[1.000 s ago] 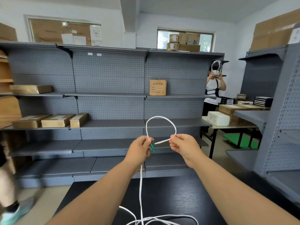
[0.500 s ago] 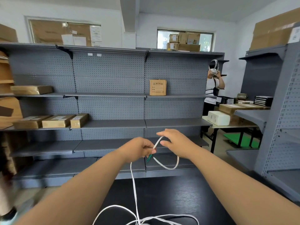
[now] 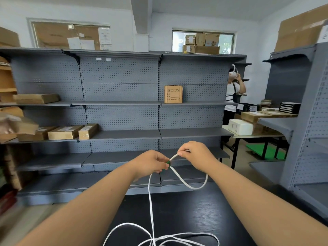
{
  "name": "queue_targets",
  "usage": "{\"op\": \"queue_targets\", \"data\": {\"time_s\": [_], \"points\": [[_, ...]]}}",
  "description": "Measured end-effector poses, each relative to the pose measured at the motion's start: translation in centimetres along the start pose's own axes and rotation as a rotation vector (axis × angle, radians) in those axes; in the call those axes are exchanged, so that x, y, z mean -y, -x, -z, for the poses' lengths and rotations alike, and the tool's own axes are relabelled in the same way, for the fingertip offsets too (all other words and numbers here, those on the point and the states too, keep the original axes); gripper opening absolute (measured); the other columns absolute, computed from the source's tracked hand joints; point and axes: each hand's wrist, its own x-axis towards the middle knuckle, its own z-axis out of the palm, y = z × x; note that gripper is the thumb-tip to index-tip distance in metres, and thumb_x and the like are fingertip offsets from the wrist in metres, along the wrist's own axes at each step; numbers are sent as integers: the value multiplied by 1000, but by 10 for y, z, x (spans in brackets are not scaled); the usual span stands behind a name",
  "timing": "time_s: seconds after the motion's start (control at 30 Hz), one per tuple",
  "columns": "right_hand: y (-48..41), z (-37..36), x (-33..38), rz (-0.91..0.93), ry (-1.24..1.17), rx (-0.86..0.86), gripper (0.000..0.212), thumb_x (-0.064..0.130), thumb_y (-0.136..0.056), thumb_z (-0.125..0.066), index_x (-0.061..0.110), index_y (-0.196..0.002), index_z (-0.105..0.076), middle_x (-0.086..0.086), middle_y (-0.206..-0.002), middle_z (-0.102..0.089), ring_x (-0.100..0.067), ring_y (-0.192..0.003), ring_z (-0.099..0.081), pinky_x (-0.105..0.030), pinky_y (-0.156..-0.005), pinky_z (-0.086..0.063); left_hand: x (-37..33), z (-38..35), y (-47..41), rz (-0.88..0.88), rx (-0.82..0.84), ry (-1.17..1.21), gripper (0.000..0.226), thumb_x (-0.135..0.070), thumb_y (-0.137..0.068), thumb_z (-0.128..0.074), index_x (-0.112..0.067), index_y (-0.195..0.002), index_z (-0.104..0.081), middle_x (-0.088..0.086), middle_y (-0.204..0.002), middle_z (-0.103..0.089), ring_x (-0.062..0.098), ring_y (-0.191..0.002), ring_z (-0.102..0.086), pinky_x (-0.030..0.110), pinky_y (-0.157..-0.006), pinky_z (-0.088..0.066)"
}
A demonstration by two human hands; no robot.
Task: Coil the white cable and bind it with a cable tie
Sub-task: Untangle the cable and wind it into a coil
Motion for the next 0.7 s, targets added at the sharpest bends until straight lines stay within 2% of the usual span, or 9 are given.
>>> {"op": "queue_targets", "data": {"time_s": [0.07,0.13,0.2,0.3,0.4,0.5,0.7], "points": [[0,0,-1,-7,1,-8,16,23,-90,-58,15,-93,-71,-1,-95,-64,-16,-92,-55,-27,-80,-38,1,2,-1,4,-7,5,17,-9,-89,-57,-10,-101,-70,-4,-73,-63,0,-62,-54,8,-60,-46],[1,0,-1,-18,-2,-7,15,24,-90,-57,17,-91,-71,1,-93,-62,-16,-93,-56,-27,-81,-39,2,4,-2,10,-36,-64,18,-10,-89,-58,-12,-102,-70,-6,-69,-62,-1,-59,-55,11,-63,-47],[1,1,0,-24,8,26,14,26,-89,-57,20,-90,-70,7,-89,-61,-14,-93,-57,-27,-81,-42,2,7,-3,9,-59,-200,26,-12,-88,-60,-14,-113,-65,0,-82,-67,4,-69,-58,15,-73,-48],[0,1,4,20,62,142,16,31,-87,-58,24,-92,-71,8,-95,-68,-11,-92,-59,-25,-80,-44,1,9,-5,-29,-66,-431,48,-16,-87,-62,-13,-133,-48,0,-105,-69,5,-83,-57,14,-80,-41],[-1,-1,11,82,122,228,20,32,-87,-58,22,-96,-72,7,-103,-71,-11,-95,-61,-24,-81,-42,-3,8,-6,-61,-69,-524,62,-18,-87,-63,-15,-142,-34,-1,-107,-69,8,-93,-58,17,-85,-40],[-1,-2,15,66,139,264,21,32,-86,-60,23,-99,-73,4,-103,-72,-13,-94,-61,-26,-80,-43,-7,7,-7,-71,-65,-527,67,-17,-85,-65,-17,-143,-31,-1,-105,-70,11,-98,-61,19,-85,-41],[1,-5,17,50,109,335,22,29,-88,-60,22,-107,-71,-2,-102,-70,-13,-85,-55,-26,-74,-39,-8,7,-11,-112,-92,-586,56,-21,-80,-71,-17,-130,-45,-6,-92,-65,9,-82,-53,22,-73,-38]]}}
